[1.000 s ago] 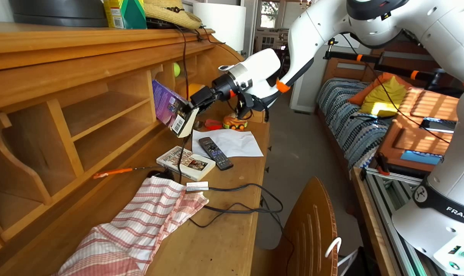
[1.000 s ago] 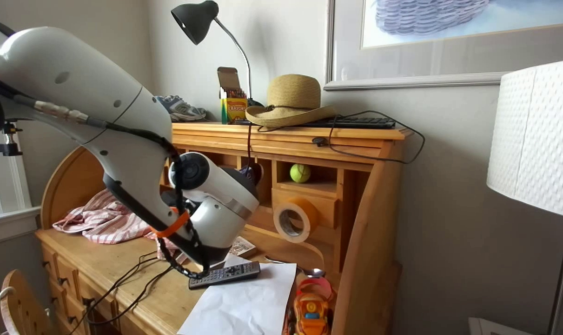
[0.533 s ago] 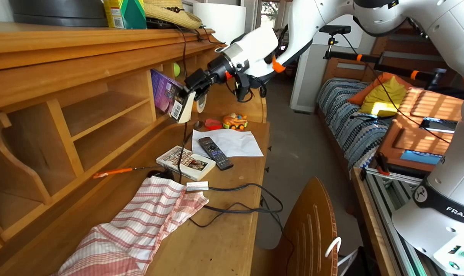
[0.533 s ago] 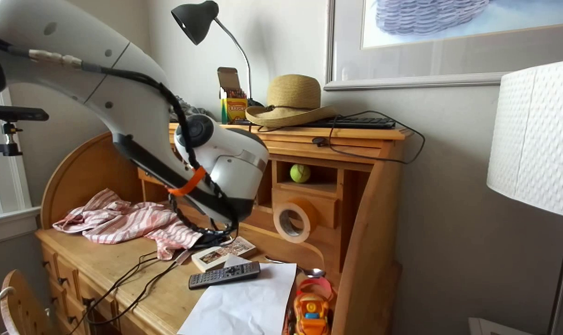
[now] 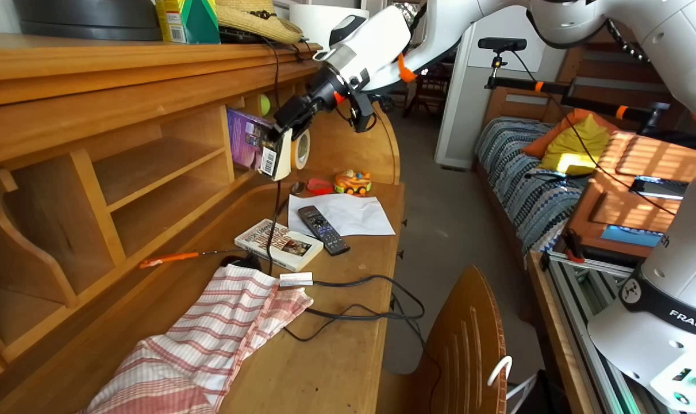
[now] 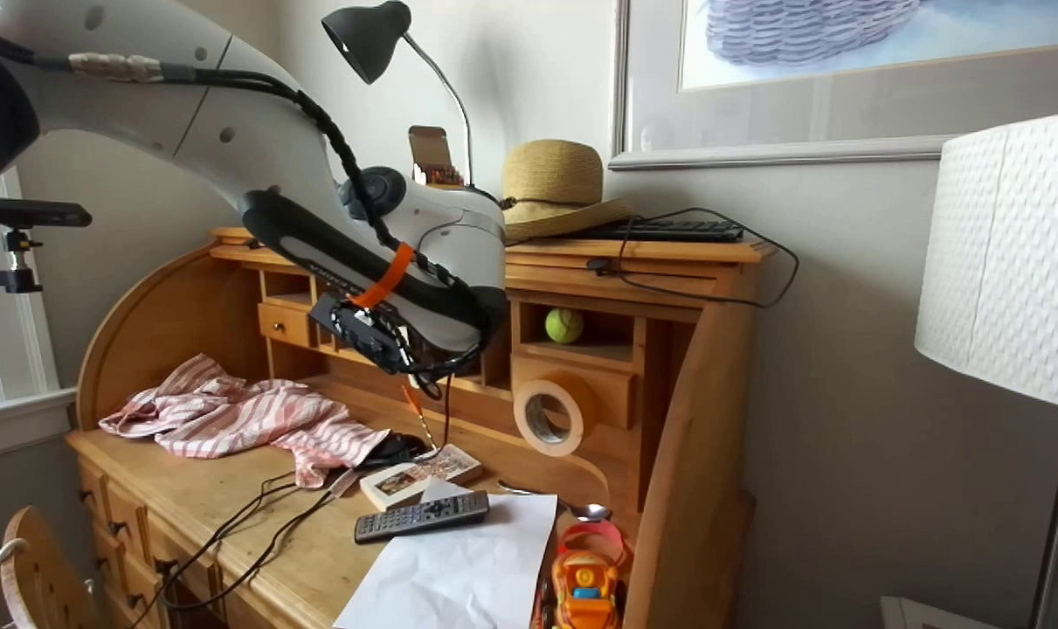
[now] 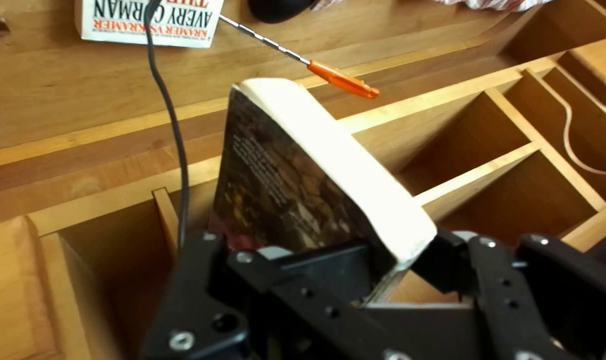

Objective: Move the blue book to the right side of the shelf.

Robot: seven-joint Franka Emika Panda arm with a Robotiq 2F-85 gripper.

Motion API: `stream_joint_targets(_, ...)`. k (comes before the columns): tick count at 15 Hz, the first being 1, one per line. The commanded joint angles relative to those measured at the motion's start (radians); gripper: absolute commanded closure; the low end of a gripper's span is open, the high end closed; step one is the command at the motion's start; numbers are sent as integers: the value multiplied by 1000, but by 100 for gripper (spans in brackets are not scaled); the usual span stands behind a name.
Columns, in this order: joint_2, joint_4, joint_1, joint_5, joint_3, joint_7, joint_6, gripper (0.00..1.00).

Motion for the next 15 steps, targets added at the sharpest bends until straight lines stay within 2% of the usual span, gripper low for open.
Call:
stream_joint_targets(1, -22, 40, 31, 2, 1, -49, -18, 95)
stream_joint_targets(2, -1, 6, 19, 8, -3, -28, -12, 79)
stream_joint_targets(8, -4, 11, 20, 8, -3, -46, -23, 79)
stream_joint_targets(9, -4, 11, 20, 8, -3, -46, -23, 95)
stream_joint_targets(15, -43, 115, 45, 15, -1, -91, -11, 95)
